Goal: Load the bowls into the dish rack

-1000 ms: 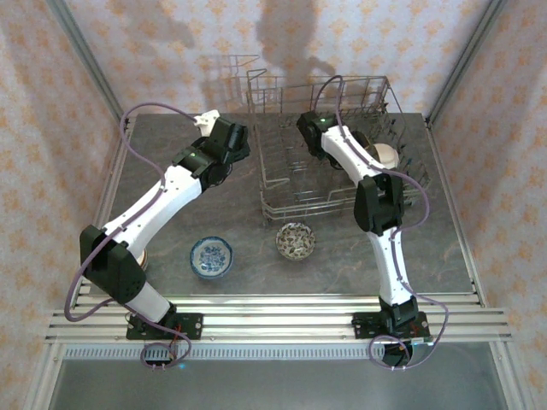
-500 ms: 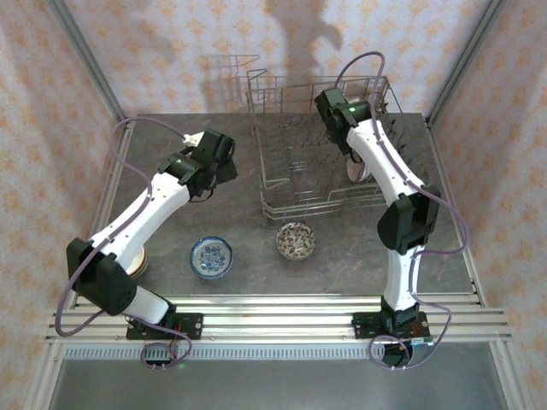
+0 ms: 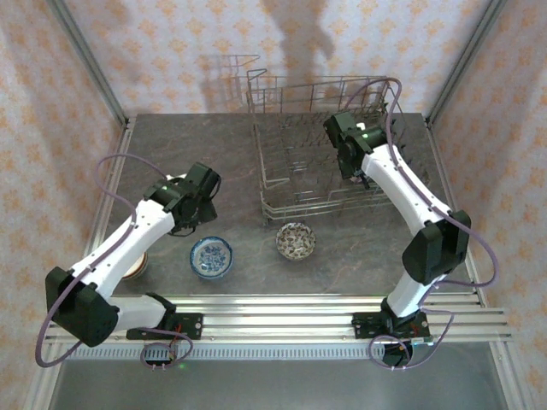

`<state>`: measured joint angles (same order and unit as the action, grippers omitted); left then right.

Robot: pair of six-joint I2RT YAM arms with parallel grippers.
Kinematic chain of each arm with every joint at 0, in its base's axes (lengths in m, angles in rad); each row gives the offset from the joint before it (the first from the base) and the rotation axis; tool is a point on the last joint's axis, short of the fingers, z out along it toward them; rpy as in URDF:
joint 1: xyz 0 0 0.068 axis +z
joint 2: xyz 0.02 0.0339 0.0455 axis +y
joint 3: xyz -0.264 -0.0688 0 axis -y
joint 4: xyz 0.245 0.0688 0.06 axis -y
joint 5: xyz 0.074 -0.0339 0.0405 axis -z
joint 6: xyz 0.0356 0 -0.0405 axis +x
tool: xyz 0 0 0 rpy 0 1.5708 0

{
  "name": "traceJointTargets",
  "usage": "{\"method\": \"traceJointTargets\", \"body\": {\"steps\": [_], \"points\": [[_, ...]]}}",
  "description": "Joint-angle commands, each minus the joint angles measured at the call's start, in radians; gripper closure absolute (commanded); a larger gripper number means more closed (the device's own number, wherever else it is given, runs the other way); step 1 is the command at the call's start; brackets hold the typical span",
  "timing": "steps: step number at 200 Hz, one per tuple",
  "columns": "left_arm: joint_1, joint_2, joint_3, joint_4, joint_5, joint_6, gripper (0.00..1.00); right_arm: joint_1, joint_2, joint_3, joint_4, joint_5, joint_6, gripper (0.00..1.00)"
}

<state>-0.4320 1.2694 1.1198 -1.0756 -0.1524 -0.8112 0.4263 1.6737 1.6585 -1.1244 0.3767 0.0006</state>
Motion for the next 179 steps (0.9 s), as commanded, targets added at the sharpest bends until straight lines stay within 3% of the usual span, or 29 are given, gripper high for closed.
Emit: {"method": "traceJointTargets", "body": {"steps": [1, 74, 147, 179], "points": [[-0.004, 0.018, -0.066, -0.041, 0.023, 0.026, 0.29, 0.012, -0.06, -0.045, 0.062, -0.018, 0.021, 0.34], [-0.014, -0.017, -0.248, 0.05, 0.066, 0.034, 0.37, 0.016, -0.03, -0.109, 0.082, 0.005, 0.025, 0.35], [-0.022, -0.109, -0.365, 0.104, 0.105, 0.012, 0.36, 0.03, 0.013, -0.094, 0.087, -0.007, 0.022, 0.35], [-0.021, -0.075, -0.411, 0.138, 0.142, -0.011, 0.34, 0.036, 0.025, -0.088, 0.083, 0.002, 0.022, 0.35]]}}
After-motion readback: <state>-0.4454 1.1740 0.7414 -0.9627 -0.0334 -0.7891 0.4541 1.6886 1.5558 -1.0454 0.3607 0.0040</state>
